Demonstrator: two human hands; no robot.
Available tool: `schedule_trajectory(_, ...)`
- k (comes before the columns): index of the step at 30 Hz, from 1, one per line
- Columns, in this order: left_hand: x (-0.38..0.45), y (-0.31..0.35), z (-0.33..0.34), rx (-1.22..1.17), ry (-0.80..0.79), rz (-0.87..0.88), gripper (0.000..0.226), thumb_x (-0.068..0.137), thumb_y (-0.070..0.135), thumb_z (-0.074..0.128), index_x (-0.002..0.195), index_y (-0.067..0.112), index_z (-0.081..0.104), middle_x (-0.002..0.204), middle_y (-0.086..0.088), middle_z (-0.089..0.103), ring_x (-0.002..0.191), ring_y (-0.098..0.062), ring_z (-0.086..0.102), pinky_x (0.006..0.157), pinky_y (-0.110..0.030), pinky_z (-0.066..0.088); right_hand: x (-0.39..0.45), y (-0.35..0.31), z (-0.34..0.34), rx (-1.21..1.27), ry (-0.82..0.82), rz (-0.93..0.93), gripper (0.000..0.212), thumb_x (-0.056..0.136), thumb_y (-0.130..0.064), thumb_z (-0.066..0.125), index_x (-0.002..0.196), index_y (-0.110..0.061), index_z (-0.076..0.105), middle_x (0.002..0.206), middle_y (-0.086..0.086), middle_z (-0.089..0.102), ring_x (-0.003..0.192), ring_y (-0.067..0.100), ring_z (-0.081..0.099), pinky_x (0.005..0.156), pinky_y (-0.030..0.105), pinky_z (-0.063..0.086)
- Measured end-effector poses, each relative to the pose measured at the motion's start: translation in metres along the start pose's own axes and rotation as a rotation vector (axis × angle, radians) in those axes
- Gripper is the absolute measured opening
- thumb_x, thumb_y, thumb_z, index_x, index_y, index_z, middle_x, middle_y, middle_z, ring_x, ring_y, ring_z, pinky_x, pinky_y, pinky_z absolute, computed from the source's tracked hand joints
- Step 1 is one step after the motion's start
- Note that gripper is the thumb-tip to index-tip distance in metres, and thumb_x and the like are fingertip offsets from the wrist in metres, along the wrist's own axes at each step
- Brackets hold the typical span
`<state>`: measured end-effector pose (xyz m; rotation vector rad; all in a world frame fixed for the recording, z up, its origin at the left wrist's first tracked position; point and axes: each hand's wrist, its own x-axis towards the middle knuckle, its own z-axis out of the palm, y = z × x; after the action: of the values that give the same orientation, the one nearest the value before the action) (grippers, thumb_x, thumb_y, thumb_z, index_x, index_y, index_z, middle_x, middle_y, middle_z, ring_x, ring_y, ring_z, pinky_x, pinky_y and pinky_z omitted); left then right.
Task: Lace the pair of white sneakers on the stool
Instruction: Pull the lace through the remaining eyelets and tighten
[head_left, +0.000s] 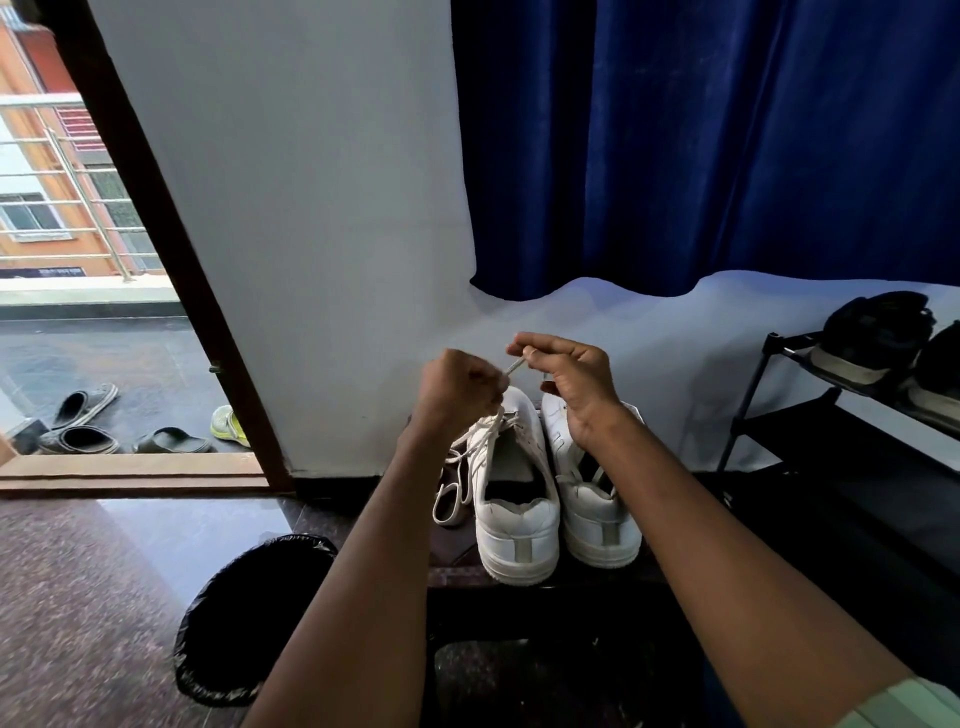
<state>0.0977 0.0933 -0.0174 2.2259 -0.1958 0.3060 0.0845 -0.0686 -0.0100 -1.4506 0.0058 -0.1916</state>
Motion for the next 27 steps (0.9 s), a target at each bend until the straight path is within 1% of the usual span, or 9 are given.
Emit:
schedule_trajectory(2, 0.002, -0.014, -0.005, 0.189, 0.100, -0.072, 0.008, 0.079, 0.018, 0.079, 0.073, 0.023, 0.080, 0.065, 0.001, 0.074, 0.060, -0.016, 0.070, 0.060, -0.026, 0.056, 0.001, -0.003, -0.005, 0.065, 0.081, 0.001, 0.021, 0.090, -0.006, 0.071, 0.106, -0.015, 0.081, 0.098, -0.004, 0.081, 0.087, 0.001, 0.066, 0.078, 0.031, 0.045)
schedule_trajectory(5, 0.001, -0.023, -0.013, 0.354, 0.153, -0.160, 0.011, 0.077, 0.011, 0.072, 0.076, 0.018, 0.080, 0.073, -0.010, 0.074, 0.071, -0.031, 0.073, 0.063, -0.038, 0.062, 0.001, -0.004, -0.008, 0.103, 0.169, 0.005, 0.020, 0.088, -0.004, 0.072, 0.103, -0.013, 0.082, 0.093, -0.002, 0.081, 0.079, 0.003, 0.066, 0.071, 0.025, 0.046)
schedule_trajectory(11, -0.003, -0.024, -0.017, 0.519, 0.180, -0.261, 0.016, 0.081, 0.001, 0.063, 0.089, 0.007, 0.076, 0.082, -0.018, 0.070, 0.078, -0.039, 0.071, 0.067, -0.041, 0.061, -0.002, -0.003, -0.004, 0.141, 0.179, -0.032, 0.019, 0.087, 0.004, 0.074, 0.104, -0.003, 0.080, 0.090, 0.010, 0.081, 0.073, 0.013, 0.074, 0.061, 0.020, 0.053)
schedule_trajectory(13, -0.004, -0.020, -0.017, 0.442, 0.112, -0.237, 0.015, 0.082, 0.007, 0.072, 0.094, 0.013, 0.079, 0.087, -0.013, 0.074, 0.079, -0.035, 0.073, 0.071, -0.040, 0.062, -0.002, -0.002, -0.004, 0.094, 0.144, -0.046, 0.020, 0.085, 0.004, 0.076, 0.103, -0.004, 0.079, 0.088, 0.011, 0.080, 0.075, 0.019, 0.077, 0.059, 0.023, 0.055)
schedule_trajectory(17, -0.007, 0.004, -0.012, -0.130, -0.154, -0.018, 0.039, 0.084, 0.014, 0.084, 0.121, 0.011, 0.071, 0.104, -0.004, 0.077, 0.067, -0.017, 0.076, 0.064, -0.028, 0.062, -0.004, 0.002, 0.000, -0.195, 0.083, -0.127, 0.018, 0.078, 0.002, 0.083, 0.092, -0.010, 0.081, 0.079, 0.007, 0.079, 0.071, 0.022, 0.078, 0.056, 0.029, 0.059)
schedule_trajectory(19, -0.005, 0.012, -0.007, -0.108, -0.138, 0.106, 0.028, 0.083, 0.019, 0.083, 0.110, 0.016, 0.077, 0.090, 0.000, 0.078, 0.069, -0.017, 0.075, 0.067, -0.035, 0.063, -0.005, 0.004, 0.004, -0.293, 0.065, -0.166, 0.015, 0.078, 0.000, 0.082, 0.088, -0.011, 0.082, 0.077, 0.005, 0.078, 0.069, 0.021, 0.076, 0.057, 0.031, 0.060)
schedule_trajectory(22, -0.005, 0.009, -0.005, 0.011, -0.080, 0.170, 0.008, 0.081, 0.021, 0.084, 0.087, 0.017, 0.080, 0.069, -0.001, 0.075, 0.065, -0.020, 0.073, 0.067, -0.044, 0.061, -0.005, 0.001, 0.004, -0.228, 0.033, -0.094, 0.006, 0.082, -0.004, 0.082, 0.087, -0.008, 0.081, 0.076, 0.009, 0.078, 0.068, 0.023, 0.076, 0.060, 0.030, 0.059)
schedule_trajectory(25, -0.008, 0.006, -0.005, 0.048, -0.111, 0.152, 0.002, 0.082, 0.018, 0.083, 0.082, 0.018, 0.081, 0.063, 0.003, 0.074, 0.064, -0.019, 0.074, 0.067, -0.038, 0.062, -0.006, -0.005, -0.003, -0.247, -0.021, -0.036, 0.006, 0.087, -0.011, 0.080, 0.091, -0.006, 0.079, 0.078, 0.010, 0.079, 0.070, 0.023, 0.078, 0.066, 0.035, 0.063)
schedule_trajectory(27, -0.008, 0.004, -0.006, 0.080, -0.061, 0.109, 0.010, 0.080, 0.009, 0.081, 0.077, 0.019, 0.082, 0.061, 0.004, 0.074, 0.059, -0.016, 0.073, 0.064, -0.034, 0.062, -0.007, -0.010, -0.009, -0.415, -0.033, -0.069, 0.009, 0.090, -0.017, 0.077, 0.092, -0.009, 0.077, 0.078, 0.006, 0.079, 0.070, 0.021, 0.078, 0.069, 0.037, 0.065)
